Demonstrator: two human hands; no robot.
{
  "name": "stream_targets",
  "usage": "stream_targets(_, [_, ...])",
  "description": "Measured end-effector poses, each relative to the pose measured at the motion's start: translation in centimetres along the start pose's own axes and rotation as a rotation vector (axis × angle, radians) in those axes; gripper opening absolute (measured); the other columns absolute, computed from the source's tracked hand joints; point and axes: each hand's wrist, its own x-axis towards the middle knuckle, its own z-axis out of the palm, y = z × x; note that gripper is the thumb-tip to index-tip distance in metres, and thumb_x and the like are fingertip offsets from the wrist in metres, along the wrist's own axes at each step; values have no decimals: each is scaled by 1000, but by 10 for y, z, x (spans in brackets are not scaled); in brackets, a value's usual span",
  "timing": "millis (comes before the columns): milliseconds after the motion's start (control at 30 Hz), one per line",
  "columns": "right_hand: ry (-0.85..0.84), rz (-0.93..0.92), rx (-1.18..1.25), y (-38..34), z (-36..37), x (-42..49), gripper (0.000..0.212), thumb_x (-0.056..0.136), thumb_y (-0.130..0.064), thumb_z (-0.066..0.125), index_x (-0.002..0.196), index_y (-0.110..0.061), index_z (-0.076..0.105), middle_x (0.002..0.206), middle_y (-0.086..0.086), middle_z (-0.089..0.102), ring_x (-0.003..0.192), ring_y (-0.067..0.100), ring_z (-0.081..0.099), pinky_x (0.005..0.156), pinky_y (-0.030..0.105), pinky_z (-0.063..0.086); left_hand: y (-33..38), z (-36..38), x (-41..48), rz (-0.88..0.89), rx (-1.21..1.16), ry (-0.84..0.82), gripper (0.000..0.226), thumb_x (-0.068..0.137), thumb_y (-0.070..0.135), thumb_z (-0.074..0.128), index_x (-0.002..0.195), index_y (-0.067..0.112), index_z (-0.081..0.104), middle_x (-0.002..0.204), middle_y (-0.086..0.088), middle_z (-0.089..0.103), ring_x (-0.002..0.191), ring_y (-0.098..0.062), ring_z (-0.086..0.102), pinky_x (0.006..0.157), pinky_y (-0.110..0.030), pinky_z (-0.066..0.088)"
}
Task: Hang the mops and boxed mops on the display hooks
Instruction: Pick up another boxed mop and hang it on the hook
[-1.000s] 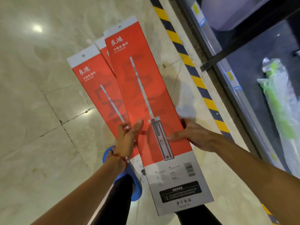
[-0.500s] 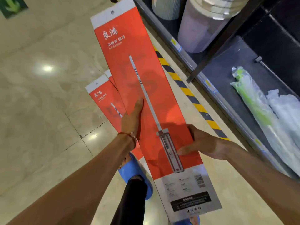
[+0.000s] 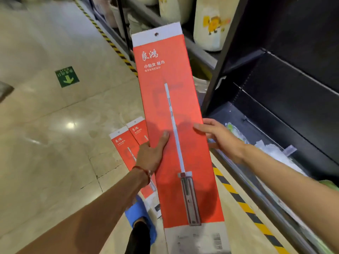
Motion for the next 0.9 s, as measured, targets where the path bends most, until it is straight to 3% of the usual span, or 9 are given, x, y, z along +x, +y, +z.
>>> stream_targets(133, [43, -132, -25, -84, -12, -57, 39, 91, -49, 71, 119, -22, 65, 97, -6, 75, 79, 6, 70, 81, 30, 52, 57, -9, -54, 98, 79, -57, 43, 79, 72, 68, 83, 30, 73, 87, 18, 74, 81, -3, 73, 80, -27, 56])
stream_targets(200, [59, -188, -52, -120, -18, -83, 30, 94, -52, 65, 103, -24, 71, 88, -7, 74, 73, 7, 68, 73, 29, 49, 85, -13, -79, 158, 99, -113, 54, 73, 81, 68, 90, 30, 76, 89, 17, 78, 83, 0, 75, 81, -26, 58])
stream_targets(267, [111, -215, -44, -149, -19, -109, 40, 94, -58, 64, 102, -20, 75, 89, -6, 79, 74, 9, 74, 75, 31, 51, 107, -19, -100, 211, 131, -161, 57, 73, 82, 67, 92, 30, 78, 89, 19, 80, 84, 1, 75, 78, -20, 57])
stream_targets(367, [153, -269, -71, -178, -19, -147, 51, 96, -60, 61, 120, -17, 72, 102, -1, 82, 89, 14, 79, 76, 27, 58, 137, -31, -131, 271, 144, -234, 42, 77, 69, 61, 92, 33, 77, 88, 27, 78, 84, 8, 72, 70, -6, 51])
stream_targets(467, [133, -336, -85, -192, -17, -178, 49, 99, -56, 59, 129, -19, 67, 113, 0, 80, 99, 15, 78, 78, 24, 60, 160, -45, -149, 287, 142, -342, 33, 86, 58, 59, 98, 31, 74, 91, 20, 80, 84, 5, 74, 68, -6, 51])
stream_targets(567, [148, -384, -53, -204, -10, -205, 56, 94, -59, 65, 131, -16, 66, 120, 8, 77, 103, 22, 77, 87, 36, 62, 196, -66, -161, 189, 126, -459, 44, 97, 55, 51, 107, 17, 73, 82, 12, 80, 71, 3, 72, 61, -12, 52])
stream_targets(667, [227, -398, -45, -217, 1, -228, 86, 77, -73, 78, 137, -16, 56, 127, 8, 73, 107, 23, 76, 95, 47, 60, 247, -85, -174, 206, 50, -457, 69, 83, 73, 51, 125, 21, 69, 115, 5, 78, 98, -7, 73, 78, -23, 56])
stream_targets(767, [286, -434, -64, -229, 8, -251, 91, 70, -78, 79, 136, -20, 54, 126, 4, 73, 109, 21, 75, 96, 49, 60, 301, -94, -192, 279, -81, -502, 53, 91, 70, 49, 115, 29, 71, 104, 14, 80, 101, -8, 74, 91, -31, 58])
stream_targets(900, [271, -480, -48, -253, 10, -287, 86, 75, -73, 79, 137, -19, 52, 129, 5, 72, 113, 21, 74, 98, 49, 59, 351, -89, -218, 340, -273, -595, 48, 98, 59, 53, 124, 23, 71, 120, -5, 78, 108, -23, 75, 93, -41, 62])
